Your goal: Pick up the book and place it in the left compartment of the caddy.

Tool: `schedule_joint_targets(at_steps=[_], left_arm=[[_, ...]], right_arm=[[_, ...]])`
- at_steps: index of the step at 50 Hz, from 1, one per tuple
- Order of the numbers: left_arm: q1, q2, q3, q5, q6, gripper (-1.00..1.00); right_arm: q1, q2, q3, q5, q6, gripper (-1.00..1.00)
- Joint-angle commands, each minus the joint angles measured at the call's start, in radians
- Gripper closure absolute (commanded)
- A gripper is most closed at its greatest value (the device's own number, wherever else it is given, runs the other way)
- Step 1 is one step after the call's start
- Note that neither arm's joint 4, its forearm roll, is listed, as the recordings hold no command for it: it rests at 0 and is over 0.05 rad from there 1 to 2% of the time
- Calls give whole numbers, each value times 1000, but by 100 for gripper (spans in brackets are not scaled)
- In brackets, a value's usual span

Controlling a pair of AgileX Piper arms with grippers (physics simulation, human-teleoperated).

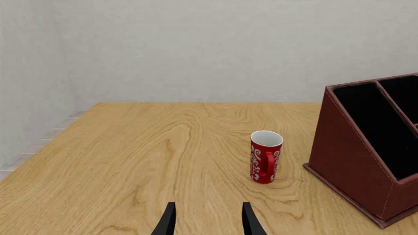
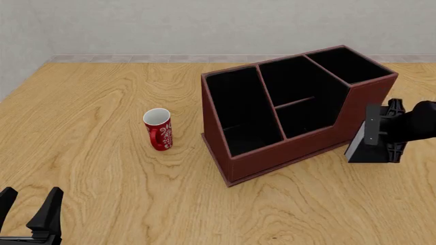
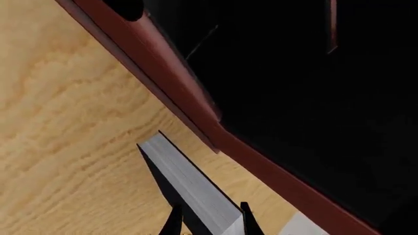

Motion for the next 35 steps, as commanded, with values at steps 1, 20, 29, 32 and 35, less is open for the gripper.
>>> schedule_joint_targets(at_steps=[1,20,29,32,35], left_arm=[[0,0,0,0,0,-100],[0,0,0,0,0,-100],[0,0,0,0,0,-100],[0,0,0,0,0,-100],[0,0,0,0,0,-100]], right_arm=[[18,21,71,63,19,100],[69,19,138,56,49,100],[97,-15,182,56,65,100],[96,-44,212,55,61,100],[93,-74,238,60,57,100]])
